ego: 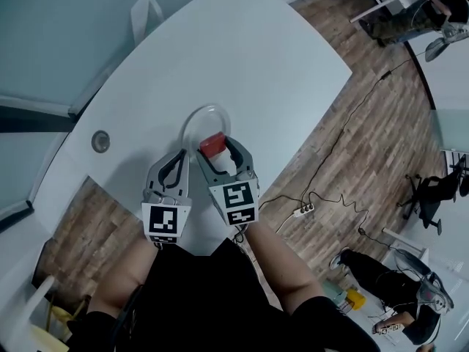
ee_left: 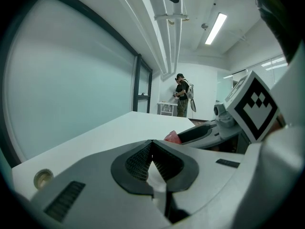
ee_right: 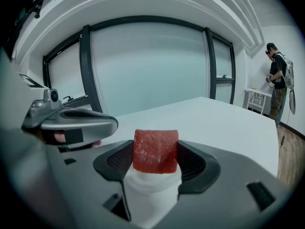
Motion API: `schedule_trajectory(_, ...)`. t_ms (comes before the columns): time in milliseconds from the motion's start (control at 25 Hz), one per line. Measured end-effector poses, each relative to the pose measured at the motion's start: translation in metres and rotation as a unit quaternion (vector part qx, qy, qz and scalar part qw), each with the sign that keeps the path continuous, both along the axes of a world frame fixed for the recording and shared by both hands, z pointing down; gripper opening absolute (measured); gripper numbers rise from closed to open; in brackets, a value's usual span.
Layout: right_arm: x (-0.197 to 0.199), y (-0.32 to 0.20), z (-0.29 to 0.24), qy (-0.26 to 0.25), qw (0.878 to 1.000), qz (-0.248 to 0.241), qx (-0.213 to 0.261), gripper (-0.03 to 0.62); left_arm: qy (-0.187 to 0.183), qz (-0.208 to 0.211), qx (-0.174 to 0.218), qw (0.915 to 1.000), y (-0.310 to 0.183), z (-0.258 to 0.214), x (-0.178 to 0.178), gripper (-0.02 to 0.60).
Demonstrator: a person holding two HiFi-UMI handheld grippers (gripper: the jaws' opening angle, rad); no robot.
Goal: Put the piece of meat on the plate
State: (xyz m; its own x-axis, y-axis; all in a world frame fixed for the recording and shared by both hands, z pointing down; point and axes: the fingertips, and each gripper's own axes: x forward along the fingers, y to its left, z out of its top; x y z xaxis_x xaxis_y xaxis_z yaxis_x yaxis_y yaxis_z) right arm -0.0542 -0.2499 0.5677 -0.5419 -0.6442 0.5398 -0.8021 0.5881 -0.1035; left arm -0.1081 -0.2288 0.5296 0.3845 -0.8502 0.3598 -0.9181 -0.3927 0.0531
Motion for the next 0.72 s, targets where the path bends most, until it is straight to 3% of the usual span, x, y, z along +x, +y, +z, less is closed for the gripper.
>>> schedule_trajectory(720,-0.009,-0.012,0.037,0.041,0.998,-0.007,-0.047,0.288,-0.007,-0.008,-0.021,0.9997,-0.014,0.034,-0.009,0.003)
